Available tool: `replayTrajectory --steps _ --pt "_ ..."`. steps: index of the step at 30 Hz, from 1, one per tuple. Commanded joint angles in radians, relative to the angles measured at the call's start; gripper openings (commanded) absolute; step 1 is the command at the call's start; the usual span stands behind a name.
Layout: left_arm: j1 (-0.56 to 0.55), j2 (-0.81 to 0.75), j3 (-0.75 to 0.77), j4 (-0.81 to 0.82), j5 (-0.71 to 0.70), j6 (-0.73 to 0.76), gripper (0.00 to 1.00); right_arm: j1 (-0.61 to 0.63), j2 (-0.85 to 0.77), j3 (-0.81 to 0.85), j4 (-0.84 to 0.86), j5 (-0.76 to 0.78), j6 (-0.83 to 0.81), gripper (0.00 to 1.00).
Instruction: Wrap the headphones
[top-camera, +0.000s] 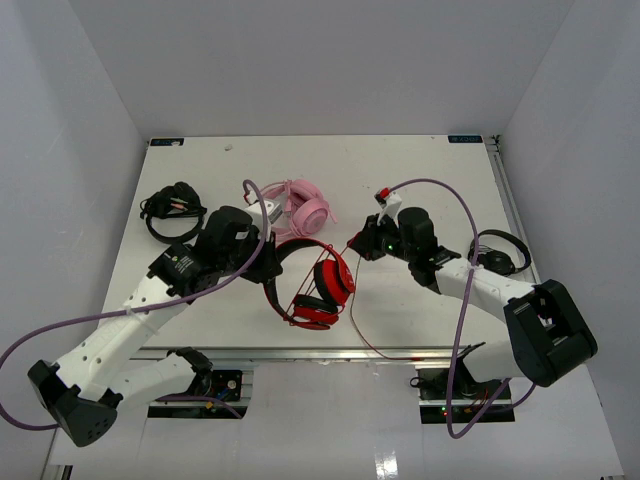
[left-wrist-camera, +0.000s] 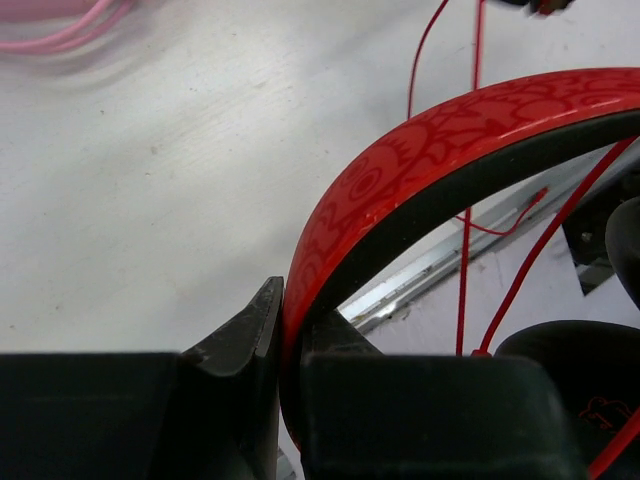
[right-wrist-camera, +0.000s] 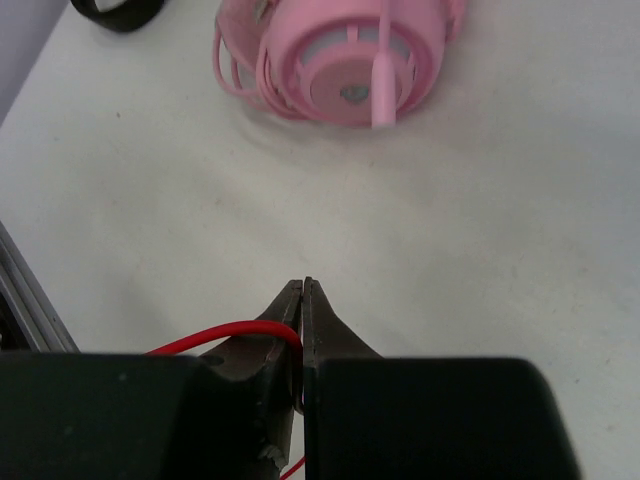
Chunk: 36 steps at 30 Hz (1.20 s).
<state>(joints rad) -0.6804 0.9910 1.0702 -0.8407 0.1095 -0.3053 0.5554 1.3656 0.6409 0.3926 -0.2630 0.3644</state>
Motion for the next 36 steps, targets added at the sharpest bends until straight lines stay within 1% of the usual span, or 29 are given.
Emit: replayTrajectory --steps 1,6,8,9,10,13,15,20,22,26,30,32,36 --pt "-0.006 0.058 0.027 -0.037 -0.025 0.048 0.0 -0.08 -0.048 0.199 -0.16 0.01 -0.059 0.08" --pt "-0.031 0.135 0.049 -0.037 -0.101 0.055 0.0 -0.084 -0.049 0.358 -0.312 -0.008 -0.124 0.08" --pt "-0.046 0.166 0.056 -0.037 -0.162 0.059 0.0 -0.084 -0.051 0.401 -0.349 -0.007 -0.143 0.08" --pt "-0.056 0.188 0.065 -0.037 -0.221 0.06 0.0 -0.084 -0.051 0.429 -0.374 -0.019 -0.161 0.08" --pt "-0.063 0.209 0.066 -0.038 -0.229 0.057 0.0 -0.084 -0.05 0.453 -0.377 -0.021 -0.173 0.08" --pt "-0.101 0.295 0.12 -0.052 -0.385 0.055 0.0 -0.083 -0.045 0.542 -0.479 -0.079 -0.205 0.08" --pt "-0.13 0.363 0.157 -0.077 -0.525 0.039 0.0 -0.084 -0.045 0.581 -0.537 -0.129 -0.226 0.08" --pt "-0.148 0.496 0.217 -0.143 -0.8 -0.033 0.0 -0.084 -0.066 0.601 -0.621 -0.251 -0.235 0.08" --pt "-0.146 0.541 0.231 -0.155 -0.867 -0.077 0.0 -0.083 -0.08 0.588 -0.617 -0.31 -0.221 0.08" --pt "-0.146 0.593 0.28 -0.158 -0.882 -0.169 0.0 -0.058 -0.129 0.511 -0.567 -0.378 -0.169 0.08" --pt "-0.128 0.612 0.34 -0.169 -0.896 -0.254 0.0 -0.019 -0.213 0.38 -0.439 -0.426 -0.096 0.08" --pt "-0.108 0.615 0.364 -0.18 -0.91 -0.332 0.0 0.006 -0.266 0.327 -0.395 -0.425 -0.064 0.08" --pt "-0.076 0.592 0.377 -0.151 -0.877 -0.395 0.0 0.09 -0.324 0.244 -0.299 -0.37 -0.015 0.08"
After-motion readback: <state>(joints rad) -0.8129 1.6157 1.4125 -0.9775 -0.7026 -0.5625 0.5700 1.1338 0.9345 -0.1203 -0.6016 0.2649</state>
